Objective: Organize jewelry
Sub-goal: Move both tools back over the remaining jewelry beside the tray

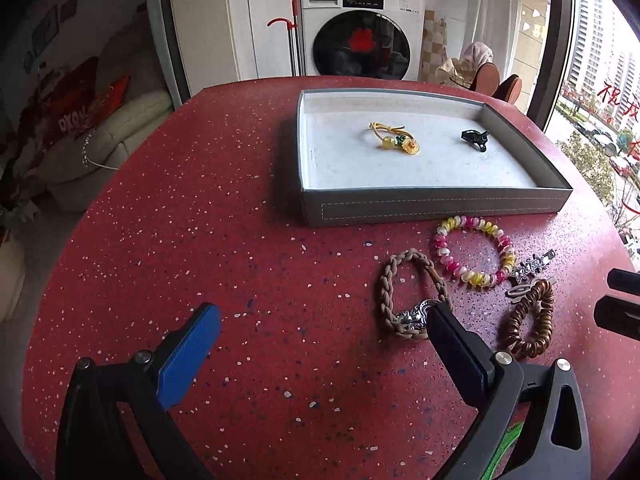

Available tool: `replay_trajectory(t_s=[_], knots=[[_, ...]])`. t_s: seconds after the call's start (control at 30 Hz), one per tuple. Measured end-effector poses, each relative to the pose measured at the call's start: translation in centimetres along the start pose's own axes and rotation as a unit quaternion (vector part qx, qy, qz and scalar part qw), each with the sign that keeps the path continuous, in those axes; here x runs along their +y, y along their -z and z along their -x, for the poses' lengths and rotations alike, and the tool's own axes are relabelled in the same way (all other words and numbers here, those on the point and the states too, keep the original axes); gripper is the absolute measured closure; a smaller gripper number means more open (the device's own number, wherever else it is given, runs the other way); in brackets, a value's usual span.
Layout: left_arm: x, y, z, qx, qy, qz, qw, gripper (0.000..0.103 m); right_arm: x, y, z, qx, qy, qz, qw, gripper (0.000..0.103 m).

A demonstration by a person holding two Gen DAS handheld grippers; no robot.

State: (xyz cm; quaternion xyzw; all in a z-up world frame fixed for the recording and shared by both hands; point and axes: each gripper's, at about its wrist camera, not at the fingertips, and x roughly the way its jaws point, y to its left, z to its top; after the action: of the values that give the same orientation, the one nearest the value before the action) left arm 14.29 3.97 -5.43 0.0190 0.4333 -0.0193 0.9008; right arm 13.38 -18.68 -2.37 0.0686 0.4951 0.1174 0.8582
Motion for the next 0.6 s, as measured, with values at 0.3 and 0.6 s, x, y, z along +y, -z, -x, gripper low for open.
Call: replay_trajectory(t_s=[0.3, 0.6], knots=[[0.4, -1.6, -1.1, 0.011, 0.009, -0.002, 0.9999, 0.0, 0.8, 0.0, -1.0, 0.009, 0.017, -0.006, 1.0, 0.011], [0.0, -2.6, -2.4, 0.03, 0.025, -0.019, 0.999, 0.001, 2.7, -0.2, -2.9, 0.03, 0.022, 0.022, 0.999, 0.042]])
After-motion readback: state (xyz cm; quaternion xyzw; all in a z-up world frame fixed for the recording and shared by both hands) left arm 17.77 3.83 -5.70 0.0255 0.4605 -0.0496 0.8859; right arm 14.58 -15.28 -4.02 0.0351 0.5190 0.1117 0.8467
